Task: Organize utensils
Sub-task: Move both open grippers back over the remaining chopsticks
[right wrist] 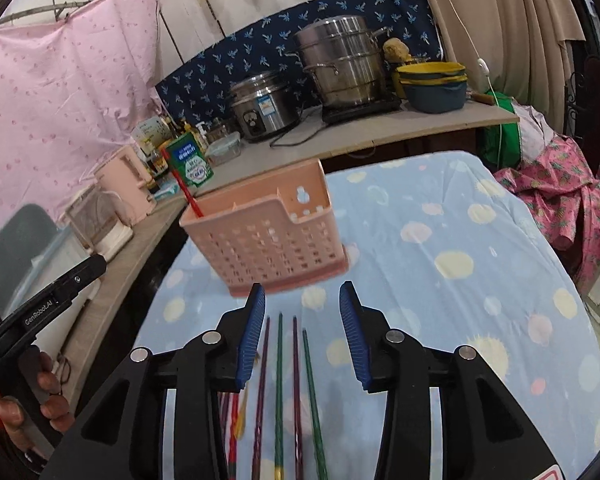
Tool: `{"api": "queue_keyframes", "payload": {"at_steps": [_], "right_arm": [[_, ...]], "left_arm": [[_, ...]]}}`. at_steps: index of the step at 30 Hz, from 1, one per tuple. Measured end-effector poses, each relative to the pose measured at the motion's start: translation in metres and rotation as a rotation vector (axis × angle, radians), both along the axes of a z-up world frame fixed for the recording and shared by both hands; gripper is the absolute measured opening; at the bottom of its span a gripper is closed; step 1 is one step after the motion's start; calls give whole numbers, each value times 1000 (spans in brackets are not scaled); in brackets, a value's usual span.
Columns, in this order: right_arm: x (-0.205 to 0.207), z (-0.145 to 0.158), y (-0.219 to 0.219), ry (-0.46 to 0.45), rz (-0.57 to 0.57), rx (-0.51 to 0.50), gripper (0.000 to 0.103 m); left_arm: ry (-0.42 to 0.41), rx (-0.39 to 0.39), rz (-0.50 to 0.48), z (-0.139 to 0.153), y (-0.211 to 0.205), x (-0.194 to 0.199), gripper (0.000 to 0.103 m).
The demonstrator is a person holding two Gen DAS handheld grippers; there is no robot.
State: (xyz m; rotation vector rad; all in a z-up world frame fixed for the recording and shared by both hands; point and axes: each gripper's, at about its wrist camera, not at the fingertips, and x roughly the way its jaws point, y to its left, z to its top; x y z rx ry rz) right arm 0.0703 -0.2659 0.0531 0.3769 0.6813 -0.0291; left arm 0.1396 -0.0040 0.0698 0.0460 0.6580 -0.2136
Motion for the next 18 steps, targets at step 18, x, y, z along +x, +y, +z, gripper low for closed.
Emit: {"api": "queue_keyframes", "payload": {"at_steps": [18], "right_arm": [[-87,-107,29,260,-6,-57,39]], "left_arm": [[253,32,32,-113,14,-79,66]]}}
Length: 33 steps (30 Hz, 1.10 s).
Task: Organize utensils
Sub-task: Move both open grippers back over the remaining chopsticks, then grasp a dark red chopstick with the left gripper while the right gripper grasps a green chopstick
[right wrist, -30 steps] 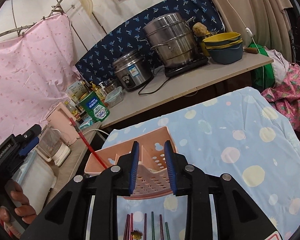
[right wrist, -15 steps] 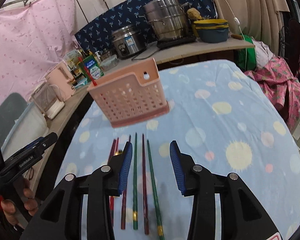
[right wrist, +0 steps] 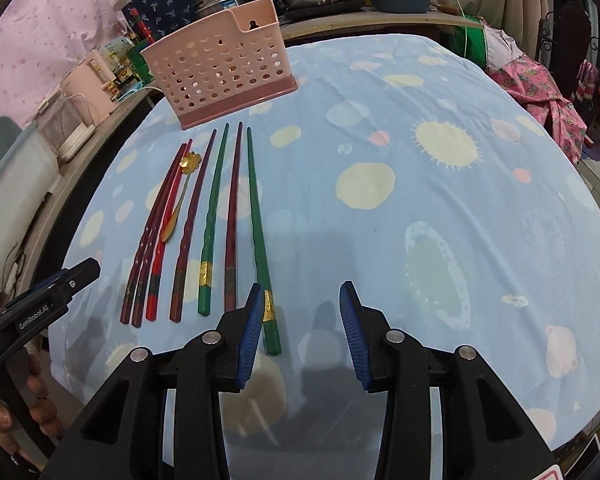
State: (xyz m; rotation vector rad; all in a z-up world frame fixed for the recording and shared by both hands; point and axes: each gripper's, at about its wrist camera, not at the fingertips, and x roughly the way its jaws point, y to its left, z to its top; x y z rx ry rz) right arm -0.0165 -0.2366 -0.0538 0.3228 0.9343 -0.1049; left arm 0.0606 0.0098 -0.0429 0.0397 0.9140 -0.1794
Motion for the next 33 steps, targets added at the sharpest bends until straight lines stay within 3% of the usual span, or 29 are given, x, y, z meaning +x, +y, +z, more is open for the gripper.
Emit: {"api": "queue_keyframes", "payload": {"at_steps": [21,33], "right_arm": [[0,-10,19,12,37,-50,36],[5,-13,25,12,54,-73,19]], "left_arm": [[14,-19,-20,-9,-3,-16,66],[41,-24,-41,-17,-10,-17,66]]}}
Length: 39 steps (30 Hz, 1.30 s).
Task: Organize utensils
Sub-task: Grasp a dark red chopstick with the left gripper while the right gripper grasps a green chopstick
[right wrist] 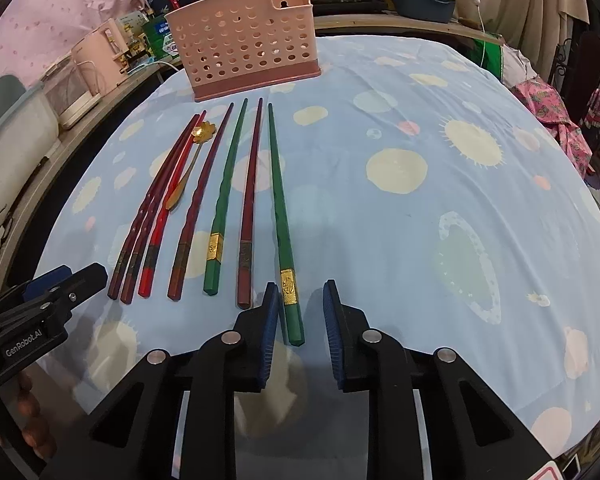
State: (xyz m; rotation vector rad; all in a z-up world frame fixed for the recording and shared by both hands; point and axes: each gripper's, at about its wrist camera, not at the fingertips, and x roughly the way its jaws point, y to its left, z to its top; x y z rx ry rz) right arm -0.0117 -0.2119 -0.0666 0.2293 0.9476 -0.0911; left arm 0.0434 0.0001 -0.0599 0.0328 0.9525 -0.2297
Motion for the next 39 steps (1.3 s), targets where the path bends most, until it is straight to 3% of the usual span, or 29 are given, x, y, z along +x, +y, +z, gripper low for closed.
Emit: {"api": "queue_keyframes", "payload": {"at_steps": [8,18,29,32,34,39], "right_arm": [[0,-1,1,-1,7,2,10],[-1,-1,1,-6,8,8,9],[-1,-1,1,-9,9,12,9],[-1,-1,1,-10,8,13,9],[-2,0,1,-10,8,14,9],[-2,1,0,-14,8,24,8]], "left_arm": [[9,11,-1,-6,-2,4,63],[1,26,-23,-9,-10,10,43],[-14,30,-25,-11,-16,16,43],[-20,34,-37,-10,-17,15,28],[-11,15,-43,-9,-16,15,11],[1,-5,-43,-8,-11,14,7]]}}
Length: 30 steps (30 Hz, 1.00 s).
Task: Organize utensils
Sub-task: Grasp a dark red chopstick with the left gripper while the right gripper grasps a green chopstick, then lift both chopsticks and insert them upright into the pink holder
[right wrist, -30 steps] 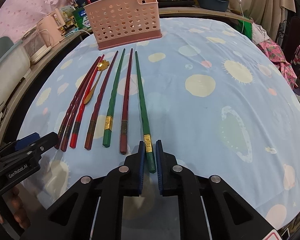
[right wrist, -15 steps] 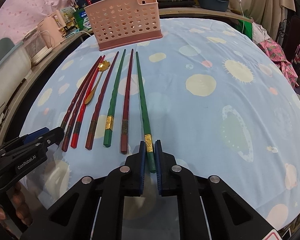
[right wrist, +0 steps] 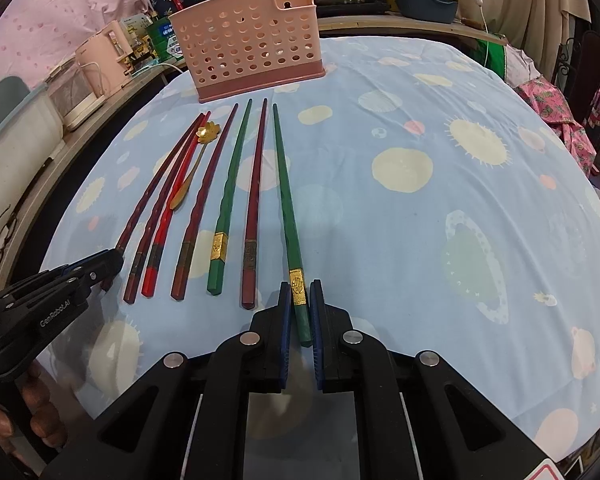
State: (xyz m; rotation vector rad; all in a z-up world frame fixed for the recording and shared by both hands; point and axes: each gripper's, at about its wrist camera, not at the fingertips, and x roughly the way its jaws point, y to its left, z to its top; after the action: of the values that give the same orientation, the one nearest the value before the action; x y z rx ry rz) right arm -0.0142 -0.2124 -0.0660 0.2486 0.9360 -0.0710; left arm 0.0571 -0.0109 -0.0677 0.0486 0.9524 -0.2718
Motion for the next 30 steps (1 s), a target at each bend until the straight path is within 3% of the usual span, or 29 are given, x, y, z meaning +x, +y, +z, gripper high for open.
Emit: {"api": "queue_keyframes", "payload": {"at_steps": [15,30], "right_arm": [[-14,45,-14,-128,-30,52,7],[-22,115,-32,-318,-69,74,7]], "left_arm": [[-63,-75,29,45,24,-16,7],[-242,-149,69,121,39,-14,7]]}}
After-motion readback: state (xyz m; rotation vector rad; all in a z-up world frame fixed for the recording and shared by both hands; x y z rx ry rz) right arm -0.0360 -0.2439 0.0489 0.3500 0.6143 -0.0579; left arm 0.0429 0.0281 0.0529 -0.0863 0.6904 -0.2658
